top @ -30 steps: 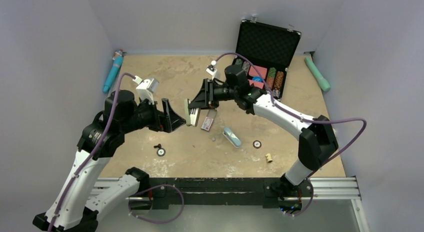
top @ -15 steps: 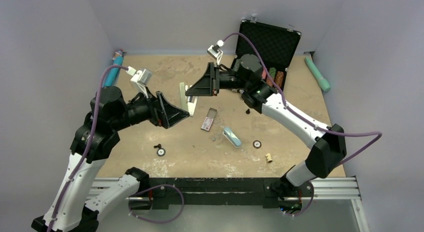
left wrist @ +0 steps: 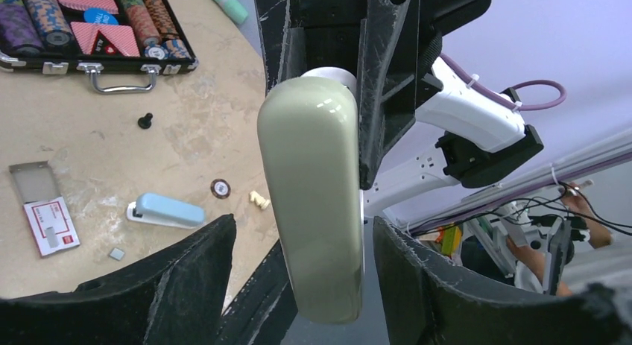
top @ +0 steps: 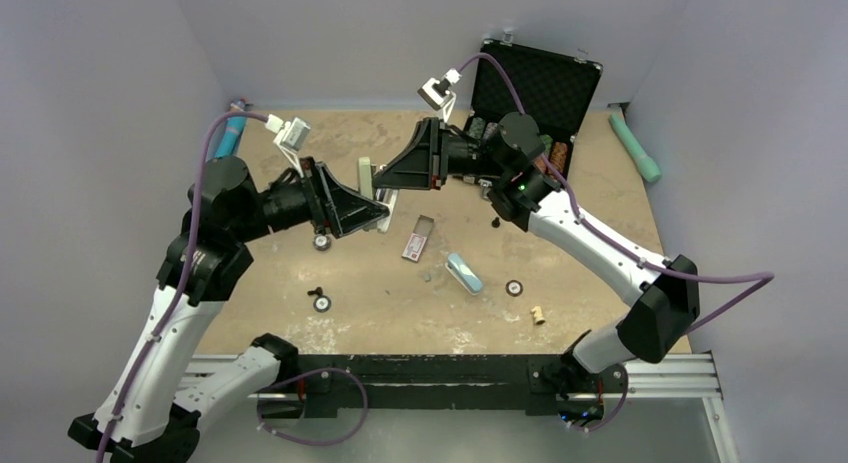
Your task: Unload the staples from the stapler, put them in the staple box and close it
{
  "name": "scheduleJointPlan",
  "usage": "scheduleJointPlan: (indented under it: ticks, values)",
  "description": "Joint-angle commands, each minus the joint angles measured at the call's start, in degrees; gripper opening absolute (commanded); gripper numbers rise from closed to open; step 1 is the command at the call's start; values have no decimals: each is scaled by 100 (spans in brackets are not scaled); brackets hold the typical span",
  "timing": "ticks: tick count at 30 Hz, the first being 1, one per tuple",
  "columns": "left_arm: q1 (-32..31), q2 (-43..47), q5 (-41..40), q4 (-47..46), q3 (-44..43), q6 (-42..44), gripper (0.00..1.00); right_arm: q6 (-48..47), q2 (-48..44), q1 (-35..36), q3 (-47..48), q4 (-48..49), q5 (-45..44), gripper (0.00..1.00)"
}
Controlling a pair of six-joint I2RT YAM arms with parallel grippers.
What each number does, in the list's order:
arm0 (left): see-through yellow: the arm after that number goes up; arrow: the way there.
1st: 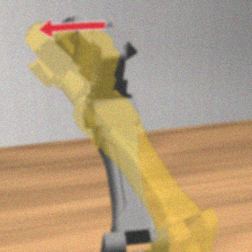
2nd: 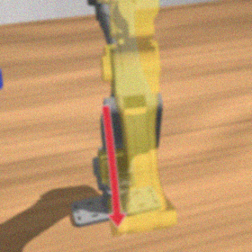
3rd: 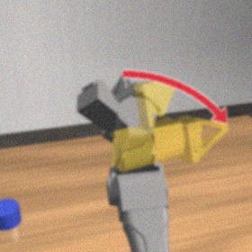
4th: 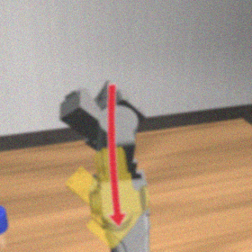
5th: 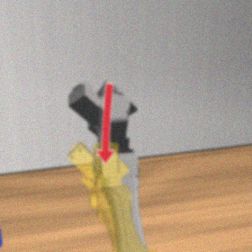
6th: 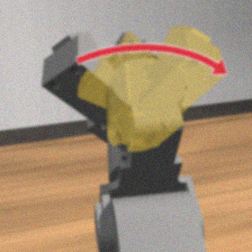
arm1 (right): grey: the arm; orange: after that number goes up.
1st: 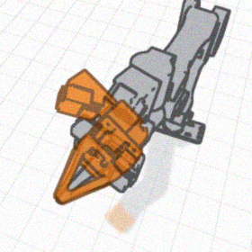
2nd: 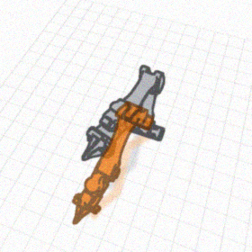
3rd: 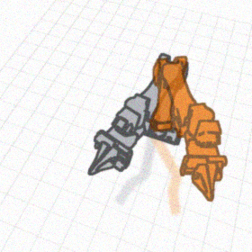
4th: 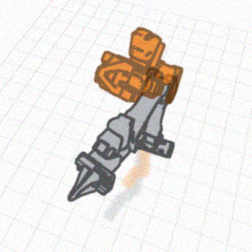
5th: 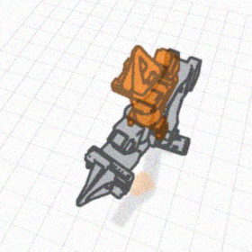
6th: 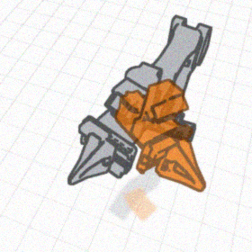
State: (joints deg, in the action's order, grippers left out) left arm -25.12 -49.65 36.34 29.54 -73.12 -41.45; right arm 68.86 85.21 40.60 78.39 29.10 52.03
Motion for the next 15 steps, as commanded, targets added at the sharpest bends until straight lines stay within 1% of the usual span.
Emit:
scheduleJointPlan:
  ticks: [1, 3, 7, 9, 13, 15]
  values:
    - [20, -28, 308, -539, -3, -239, 71, 165, -225, 101, 32, 521, -110, 0]
    - [1, -95, 386, -532, -18, -241, 72, 239, -250, 133, 9, 638, -186, 0]
    - [-36, -69, 436, -561, 67, -215, 80, 264, -258, 174, 50, 696, -331, 0]
    - [-41, -61, 447, -563, 104, -215, 82, 260, -268, 210, 51, 694, -387, 0]
    - [-66, -151, 564, -611, 59, -241, 82, 255, -244, 314, 15, 772, -484, 0]
    - [-103, -200, 576, -626, 29, -234, 81, 271, -222, 356, 15, 813, -540, 0]
